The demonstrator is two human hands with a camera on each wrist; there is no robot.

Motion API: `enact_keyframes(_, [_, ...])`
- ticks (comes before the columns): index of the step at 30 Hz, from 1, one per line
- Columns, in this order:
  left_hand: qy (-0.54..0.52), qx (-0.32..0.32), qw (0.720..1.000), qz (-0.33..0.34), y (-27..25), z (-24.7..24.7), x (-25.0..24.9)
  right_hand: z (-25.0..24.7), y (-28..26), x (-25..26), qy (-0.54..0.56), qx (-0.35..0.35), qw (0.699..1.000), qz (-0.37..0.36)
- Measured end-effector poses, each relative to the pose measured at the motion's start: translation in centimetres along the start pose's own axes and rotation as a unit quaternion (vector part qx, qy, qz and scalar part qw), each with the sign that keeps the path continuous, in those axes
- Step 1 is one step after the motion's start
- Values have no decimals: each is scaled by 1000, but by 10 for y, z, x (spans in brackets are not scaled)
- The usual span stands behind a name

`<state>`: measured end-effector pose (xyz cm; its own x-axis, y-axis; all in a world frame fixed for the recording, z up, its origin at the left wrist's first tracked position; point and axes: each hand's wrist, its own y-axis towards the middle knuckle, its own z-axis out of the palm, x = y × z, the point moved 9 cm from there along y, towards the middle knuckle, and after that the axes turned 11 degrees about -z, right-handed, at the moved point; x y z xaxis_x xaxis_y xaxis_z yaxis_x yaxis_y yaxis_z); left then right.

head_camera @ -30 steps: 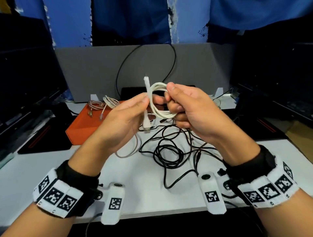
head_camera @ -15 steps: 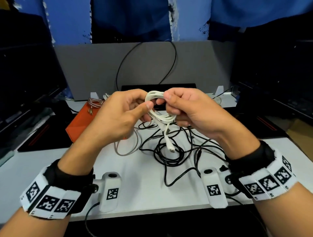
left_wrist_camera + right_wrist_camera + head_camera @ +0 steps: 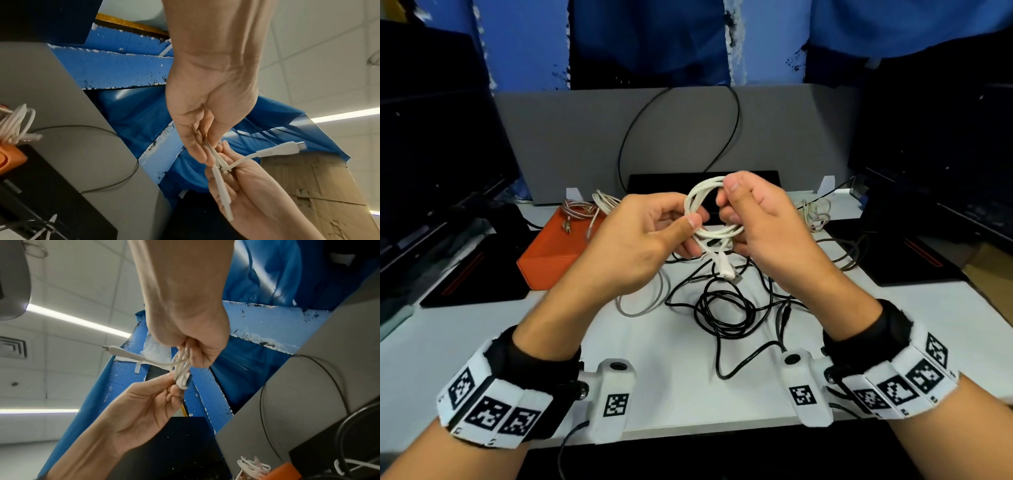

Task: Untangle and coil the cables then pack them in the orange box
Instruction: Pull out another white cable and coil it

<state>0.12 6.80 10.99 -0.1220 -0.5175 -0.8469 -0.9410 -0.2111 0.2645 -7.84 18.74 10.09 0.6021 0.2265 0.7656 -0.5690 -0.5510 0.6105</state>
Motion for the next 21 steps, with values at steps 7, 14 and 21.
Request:
enact_keyframes(7, [3, 91, 994, -54, 0, 1, 11, -7, 4, 14, -133, 12, 989, -59])
enact_keyframes(14, [-72, 66, 995, -36, 5, -22, 10, -14, 4, 27, -253, 35, 964, -72])
enact_keyframes(21, [-162, -95, 980, 69, -3, -24, -13, 1, -1, 27, -295, 35, 952, -80])
